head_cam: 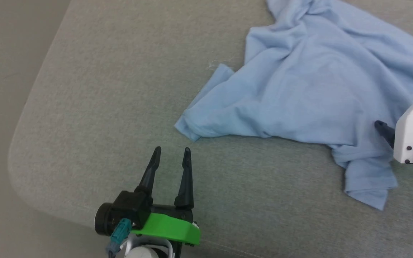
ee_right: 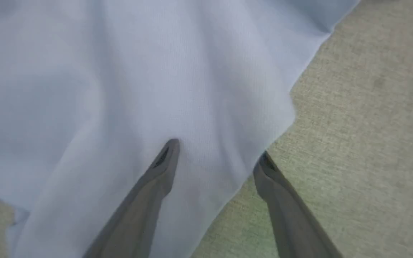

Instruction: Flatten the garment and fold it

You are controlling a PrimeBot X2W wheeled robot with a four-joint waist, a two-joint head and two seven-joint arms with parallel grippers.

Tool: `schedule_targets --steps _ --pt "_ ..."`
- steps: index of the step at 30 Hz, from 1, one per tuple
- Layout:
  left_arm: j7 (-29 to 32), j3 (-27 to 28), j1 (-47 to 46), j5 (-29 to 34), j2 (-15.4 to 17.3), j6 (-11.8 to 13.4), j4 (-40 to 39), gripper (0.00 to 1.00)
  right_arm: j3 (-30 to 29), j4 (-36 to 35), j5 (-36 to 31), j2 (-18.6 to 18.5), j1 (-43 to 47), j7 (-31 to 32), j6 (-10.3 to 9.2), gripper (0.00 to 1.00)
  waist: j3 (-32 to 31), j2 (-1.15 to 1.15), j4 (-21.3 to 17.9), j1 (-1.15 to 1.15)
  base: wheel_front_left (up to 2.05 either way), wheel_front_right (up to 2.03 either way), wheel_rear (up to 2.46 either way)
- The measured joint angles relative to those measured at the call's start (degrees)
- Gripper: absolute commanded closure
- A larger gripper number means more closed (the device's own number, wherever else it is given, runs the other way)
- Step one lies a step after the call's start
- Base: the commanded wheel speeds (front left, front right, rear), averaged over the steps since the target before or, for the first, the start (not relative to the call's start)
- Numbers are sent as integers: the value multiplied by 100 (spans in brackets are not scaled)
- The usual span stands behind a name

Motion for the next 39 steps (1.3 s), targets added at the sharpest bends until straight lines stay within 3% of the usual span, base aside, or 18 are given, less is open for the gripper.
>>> schedule_targets --steps 2,3,4,5,13,19,24,29,33,34,35,36,37,39 --pt "0 -13 -20 0 -5 -11 15 0 -38 100 -34 -11 -68 0 0 0 83 0 105 0 0 0 0" --pt "0 -20 -25 0 -8 -11 20 0 -71 129 -37 -15 -114 -7 0 46 116 0 140 0 0 0 0" --pt "0 -26 -35 -3 -9 -10 21 0 -121 159 -47 -15 -178 -37 0 67 157 0 179 0 0 0 0" --pt "0 -36 -51 -20 -10 -7 16 0 -145 175 -55 -23 -226 -75 0 100 195 0 211 0 0 0 0" --pt "0 -9 -76 -147 -20 47 42 0 -202 -393 544 -111 93 -493 0 100 169 0 60 1 0 0 0" --pt "0 21 -49 -257 -23 48 56 0 -1134 -1317 866 -537 589 -125 0 100 -142 0 -176 0 0 0 0" --pt "0 35 36 -288 -26 46 51 0 -1823 -1770 694 -955 1009 175 0 100 -352 0 -315 1 0 0 0" --pt "-1 13 49 -287 -30 35 67 0 -1969 -1474 176 -1519 1235 -324 0 100 -363 0 -274 0 0 0 0" --pt "-1 -30 47 -267 -30 8 113 0 -1826 -705 -224 -1529 1167 -1128 0 100 -302 0 -161 0 0 0 0" --pt "-1 -31 47 -265 -31 -9 126 0 -1759 -477 -311 -1474 1117 -1271 0 71 -293 0 -133 1 0 0 0" --pt "-1 -25 47 -247 -31 -10 141 0 -1690 -269 -378 -1395 1044 -1385 0 58 -288 0 -110 1 0 0 0" --pt "-1 -21 47 -231 -30 -10 151 0 -1636 -126 -431 -1327 975 -1481 0 25 -290 0 -102 1 0 0 0" --pt "-2 -21 47 -224 -30 -11 169 0 -1574 59 -499 -1248 894 -1608 1 0 -303 0 -98 1 0 0 0" --pt "-3 -20 48 -208 -31 -18 213 0 -1473 336 -560 -1161 821 -1720 1 0 -348 0 -98 0 0 0 0"
